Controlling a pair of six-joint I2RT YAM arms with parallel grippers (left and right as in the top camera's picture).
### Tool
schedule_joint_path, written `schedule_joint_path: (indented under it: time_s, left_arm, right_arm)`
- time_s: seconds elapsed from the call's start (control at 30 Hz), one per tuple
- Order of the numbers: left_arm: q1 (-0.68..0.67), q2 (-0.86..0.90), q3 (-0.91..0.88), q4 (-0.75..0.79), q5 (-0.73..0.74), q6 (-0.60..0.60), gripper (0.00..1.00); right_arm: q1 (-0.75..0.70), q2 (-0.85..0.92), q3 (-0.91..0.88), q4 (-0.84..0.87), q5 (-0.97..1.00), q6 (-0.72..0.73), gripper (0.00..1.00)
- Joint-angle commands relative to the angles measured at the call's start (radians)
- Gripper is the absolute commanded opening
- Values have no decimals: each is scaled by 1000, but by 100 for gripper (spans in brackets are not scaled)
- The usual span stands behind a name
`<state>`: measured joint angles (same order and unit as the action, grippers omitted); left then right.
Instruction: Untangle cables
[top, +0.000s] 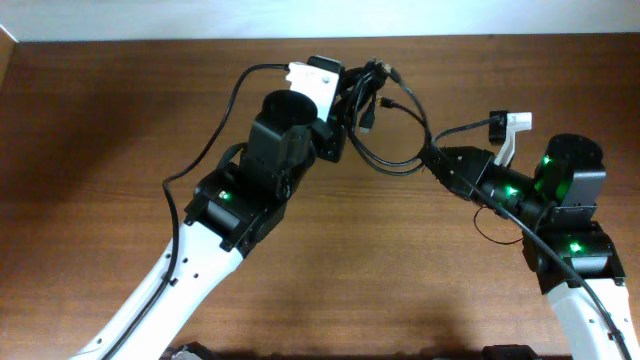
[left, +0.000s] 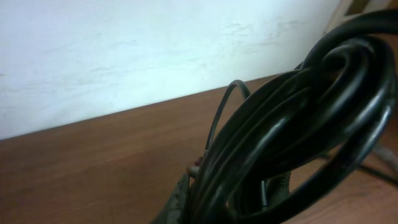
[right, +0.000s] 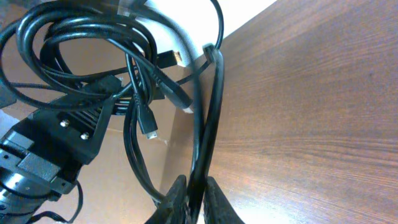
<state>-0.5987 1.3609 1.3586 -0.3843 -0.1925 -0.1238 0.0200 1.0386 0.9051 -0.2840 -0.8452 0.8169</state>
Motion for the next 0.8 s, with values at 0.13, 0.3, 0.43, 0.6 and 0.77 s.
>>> schedule_joint_path:
  time_s: [0.13, 0.3, 0.43, 0.6, 0.77]
  left_arm:
    - [3, -35, 5, 0, 146, 315, 0]
    - [3, -34, 5, 1, 145, 486, 0]
    - [-51, -34, 5, 18, 156, 595, 0]
    - [-82, -34, 5, 37, 156, 640, 0]
    - [-82, -34, 5, 58, 200, 710, 0]
  right_arm:
    - [-1, -12, 6, 100, -34, 12, 50]
    - [-1, -78, 6, 154, -52, 74, 50]
    - [0, -82, 6, 274, -98, 193, 51]
    - [0, -82, 6, 371, -143, 436, 51]
    - [0, -82, 6, 371, -157, 509, 45]
